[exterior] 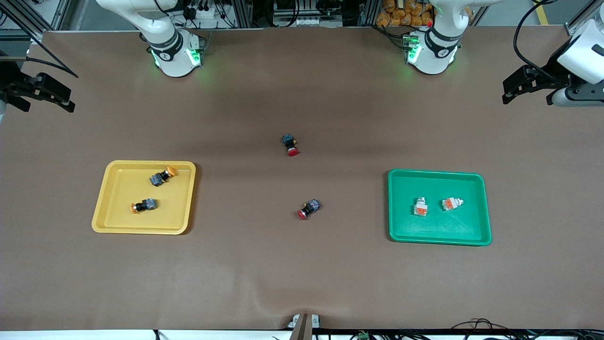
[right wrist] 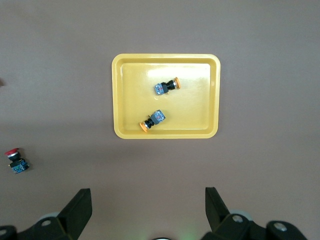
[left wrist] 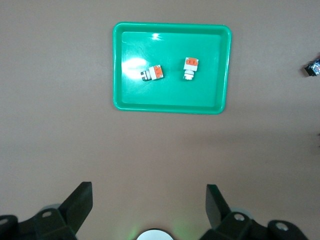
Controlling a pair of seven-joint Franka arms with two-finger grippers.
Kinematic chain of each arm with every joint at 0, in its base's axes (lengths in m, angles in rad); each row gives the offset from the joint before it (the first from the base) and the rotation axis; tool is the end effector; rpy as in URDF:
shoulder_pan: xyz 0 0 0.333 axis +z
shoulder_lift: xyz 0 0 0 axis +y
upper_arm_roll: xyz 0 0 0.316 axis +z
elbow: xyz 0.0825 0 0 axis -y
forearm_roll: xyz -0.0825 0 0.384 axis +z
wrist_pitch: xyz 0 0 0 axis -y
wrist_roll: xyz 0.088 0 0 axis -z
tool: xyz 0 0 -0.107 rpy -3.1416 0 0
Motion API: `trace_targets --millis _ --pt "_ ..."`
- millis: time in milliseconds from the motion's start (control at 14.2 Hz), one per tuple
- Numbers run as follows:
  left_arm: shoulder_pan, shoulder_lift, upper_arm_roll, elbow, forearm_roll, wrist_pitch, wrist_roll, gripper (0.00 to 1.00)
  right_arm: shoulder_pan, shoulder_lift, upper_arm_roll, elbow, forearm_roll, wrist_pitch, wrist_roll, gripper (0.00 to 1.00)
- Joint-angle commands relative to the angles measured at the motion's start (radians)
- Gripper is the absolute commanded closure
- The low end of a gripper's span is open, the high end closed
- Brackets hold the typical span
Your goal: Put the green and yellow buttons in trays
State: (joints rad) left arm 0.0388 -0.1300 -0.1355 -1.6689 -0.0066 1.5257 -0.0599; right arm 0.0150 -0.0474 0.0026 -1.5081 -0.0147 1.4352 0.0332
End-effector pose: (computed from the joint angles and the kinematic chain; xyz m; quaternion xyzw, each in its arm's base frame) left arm 0.5060 -0.0547 0.6429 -0.9998 0.0179 0.0067 0.0060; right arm 0.5252 0.0076 0.6676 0.9999 -0.0087 -0.0126 0.0077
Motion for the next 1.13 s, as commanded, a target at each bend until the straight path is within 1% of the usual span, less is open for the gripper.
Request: trace_targets --millis 0,424,1059 --pt "0.009 0.009 -0.003 0.035 0.0 -0.012 0.009 0.0 -0.003 -0.003 0.011 0.017 -0.005 -0.004 0.013 0.0" --pt "0.015 0.009 -0.003 0.047 0.022 -0.035 0.009 0.0 -0.006 0.0 0.01 0.017 0.025 -0.004 0.005 0.0" --pt "0.013 0.02 -0.006 0.064 0.017 -0.041 0.008 0.0 -0.009 0.003 0.008 0.016 0.027 -0.001 0.004 0.0"
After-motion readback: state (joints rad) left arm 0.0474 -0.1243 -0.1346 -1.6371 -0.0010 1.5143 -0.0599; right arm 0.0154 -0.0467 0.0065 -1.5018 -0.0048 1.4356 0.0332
